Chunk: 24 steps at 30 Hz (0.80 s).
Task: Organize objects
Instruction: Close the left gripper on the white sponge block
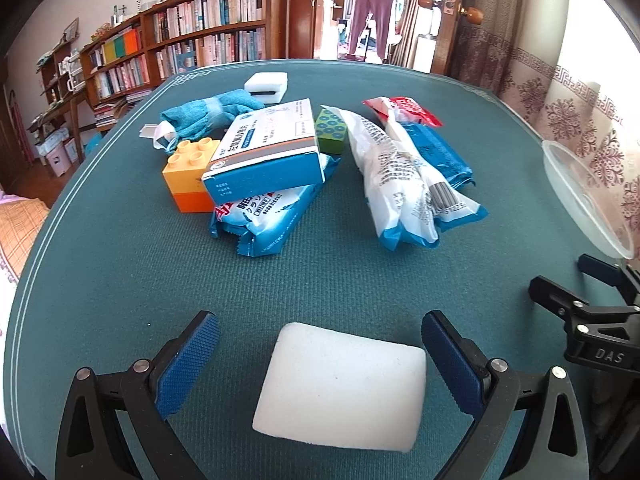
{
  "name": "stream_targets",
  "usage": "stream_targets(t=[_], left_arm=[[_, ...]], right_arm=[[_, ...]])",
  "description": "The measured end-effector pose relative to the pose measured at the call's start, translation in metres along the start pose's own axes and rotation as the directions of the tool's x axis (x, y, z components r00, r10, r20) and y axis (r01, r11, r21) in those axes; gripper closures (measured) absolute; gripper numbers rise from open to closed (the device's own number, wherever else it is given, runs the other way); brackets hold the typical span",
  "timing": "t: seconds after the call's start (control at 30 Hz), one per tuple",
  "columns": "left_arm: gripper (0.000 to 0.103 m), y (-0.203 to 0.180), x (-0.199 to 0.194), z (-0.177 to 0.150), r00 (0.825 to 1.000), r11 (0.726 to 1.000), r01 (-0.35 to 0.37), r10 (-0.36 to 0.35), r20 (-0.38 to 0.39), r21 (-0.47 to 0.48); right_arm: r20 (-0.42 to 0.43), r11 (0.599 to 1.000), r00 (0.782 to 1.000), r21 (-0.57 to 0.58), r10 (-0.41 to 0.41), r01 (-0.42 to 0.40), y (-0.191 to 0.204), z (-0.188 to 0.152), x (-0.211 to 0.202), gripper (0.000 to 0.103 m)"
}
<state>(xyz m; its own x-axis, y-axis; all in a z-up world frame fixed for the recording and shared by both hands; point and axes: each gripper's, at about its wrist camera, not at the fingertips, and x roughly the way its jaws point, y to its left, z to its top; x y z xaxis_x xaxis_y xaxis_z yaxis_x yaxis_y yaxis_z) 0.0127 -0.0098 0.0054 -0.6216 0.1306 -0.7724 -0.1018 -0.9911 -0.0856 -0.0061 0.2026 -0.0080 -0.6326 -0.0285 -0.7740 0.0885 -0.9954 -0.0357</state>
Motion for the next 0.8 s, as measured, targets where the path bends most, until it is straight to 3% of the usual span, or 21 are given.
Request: stream_targets(t=[0.13, 0.27, 0.8], left_arm=[[0.0, 0.006, -0.011, -0.002, 0.999, 0.999, 0.023, -0.021, 0.044, -0.047], [0.0, 0.003, -0.023, -0.007, 0.998, 1.0, 0.008, -0.007, 0.067, -0.016], [0.0, 0.0, -0.021, -0.017, 0.998, 0.999, 0.013, -0.015, 0.055, 0.044]], right_arm=[[0.0, 1.0, 1.0, 0.0, 0.001, -0.001, 0.0, 0.0, 0.0, 0.0], [0.0, 1.0, 1.0, 0.001, 0.001, -0.001, 0.0, 0.0, 0.0, 0.0], [0.009, 1.0, 1.0, 0.011, 0.028, -0.028, -0.003, 0.0, -0.003, 0.0]])
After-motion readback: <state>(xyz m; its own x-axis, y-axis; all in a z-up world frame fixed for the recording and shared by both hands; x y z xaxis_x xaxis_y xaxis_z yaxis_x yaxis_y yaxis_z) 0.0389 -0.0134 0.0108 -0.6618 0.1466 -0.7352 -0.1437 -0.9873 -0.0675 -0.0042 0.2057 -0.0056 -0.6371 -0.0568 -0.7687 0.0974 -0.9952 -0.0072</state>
